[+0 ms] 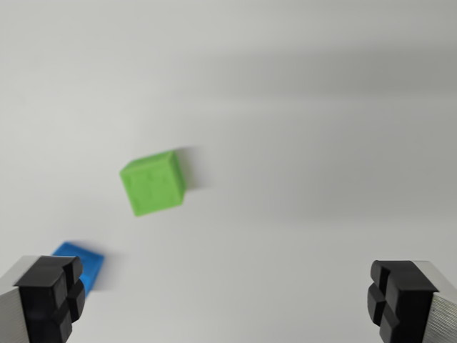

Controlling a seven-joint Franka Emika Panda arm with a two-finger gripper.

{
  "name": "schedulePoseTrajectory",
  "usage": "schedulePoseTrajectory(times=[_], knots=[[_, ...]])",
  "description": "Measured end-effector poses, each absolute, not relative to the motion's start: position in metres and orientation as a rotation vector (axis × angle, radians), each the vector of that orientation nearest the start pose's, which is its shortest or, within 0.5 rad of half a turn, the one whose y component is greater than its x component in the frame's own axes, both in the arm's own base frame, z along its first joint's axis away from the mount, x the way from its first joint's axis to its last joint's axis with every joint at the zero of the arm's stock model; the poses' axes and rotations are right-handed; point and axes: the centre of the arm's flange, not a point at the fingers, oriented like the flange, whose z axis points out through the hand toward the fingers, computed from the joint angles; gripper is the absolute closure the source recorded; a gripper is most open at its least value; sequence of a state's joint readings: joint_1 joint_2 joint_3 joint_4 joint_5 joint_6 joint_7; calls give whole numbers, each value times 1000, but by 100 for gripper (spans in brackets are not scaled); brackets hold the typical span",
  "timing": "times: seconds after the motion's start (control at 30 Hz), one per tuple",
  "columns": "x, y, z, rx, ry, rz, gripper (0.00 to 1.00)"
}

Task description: Stack cube

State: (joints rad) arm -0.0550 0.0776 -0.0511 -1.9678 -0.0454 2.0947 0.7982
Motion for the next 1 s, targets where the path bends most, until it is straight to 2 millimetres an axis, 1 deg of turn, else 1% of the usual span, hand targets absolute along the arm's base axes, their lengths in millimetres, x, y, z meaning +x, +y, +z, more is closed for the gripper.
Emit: schedulePoseTrajectory(times=[0.6, 1.0], knots=[[575, -63, 436, -2862, 1352, -95, 0], [571, -57, 427, -2852, 1373, -87, 0]])
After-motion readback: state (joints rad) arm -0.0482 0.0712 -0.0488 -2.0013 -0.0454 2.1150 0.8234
